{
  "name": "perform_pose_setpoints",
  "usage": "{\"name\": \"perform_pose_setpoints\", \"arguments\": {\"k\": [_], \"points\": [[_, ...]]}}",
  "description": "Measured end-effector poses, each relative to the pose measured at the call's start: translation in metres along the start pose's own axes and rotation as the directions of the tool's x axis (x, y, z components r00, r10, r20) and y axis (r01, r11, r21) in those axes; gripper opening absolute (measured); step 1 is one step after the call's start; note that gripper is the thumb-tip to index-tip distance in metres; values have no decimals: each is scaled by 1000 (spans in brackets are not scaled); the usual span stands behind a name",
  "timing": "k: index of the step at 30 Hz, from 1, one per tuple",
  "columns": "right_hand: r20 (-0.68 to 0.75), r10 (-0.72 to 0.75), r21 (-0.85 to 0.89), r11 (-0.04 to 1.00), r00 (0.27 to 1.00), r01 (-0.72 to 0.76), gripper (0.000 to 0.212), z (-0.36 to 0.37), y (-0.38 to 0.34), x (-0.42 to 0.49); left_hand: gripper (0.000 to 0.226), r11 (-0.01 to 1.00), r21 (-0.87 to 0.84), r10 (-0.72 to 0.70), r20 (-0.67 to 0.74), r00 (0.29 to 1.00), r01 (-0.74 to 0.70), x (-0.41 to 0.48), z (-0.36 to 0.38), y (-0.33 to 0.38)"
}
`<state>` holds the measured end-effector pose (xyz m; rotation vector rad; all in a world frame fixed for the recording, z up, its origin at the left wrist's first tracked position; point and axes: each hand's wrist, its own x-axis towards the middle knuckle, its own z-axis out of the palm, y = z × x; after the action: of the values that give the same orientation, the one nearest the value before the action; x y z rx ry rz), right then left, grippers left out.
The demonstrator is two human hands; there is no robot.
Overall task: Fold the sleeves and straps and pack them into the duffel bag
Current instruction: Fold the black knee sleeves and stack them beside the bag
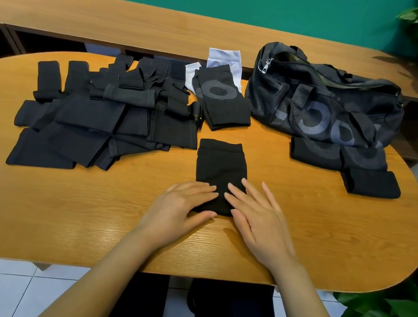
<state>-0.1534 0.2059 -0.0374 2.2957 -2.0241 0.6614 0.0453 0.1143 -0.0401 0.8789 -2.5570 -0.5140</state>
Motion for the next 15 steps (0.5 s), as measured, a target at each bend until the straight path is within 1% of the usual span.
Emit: {"name": "perform_pose_setpoints", "arguments": {"k": [3,7,12,15], "points": [[46,39,-7,999,998,-39,60,2,0,1,53,1000,1,2,2,1000,-2,0,0,-1],[71,45,-18,999,996,-44,62,2,2,2,48,1000,3,7,-16,1000,-7,0,1,-1],[68,43,-10,999,997,-42,64,1,2,1,41,1000,-8,20,-81,997,-21,-2,1,-2],[14,27,1,1000,1000,-27,65,2,2,0,42,999,-12,31,-130,991,-33,-3,0,0]]}}
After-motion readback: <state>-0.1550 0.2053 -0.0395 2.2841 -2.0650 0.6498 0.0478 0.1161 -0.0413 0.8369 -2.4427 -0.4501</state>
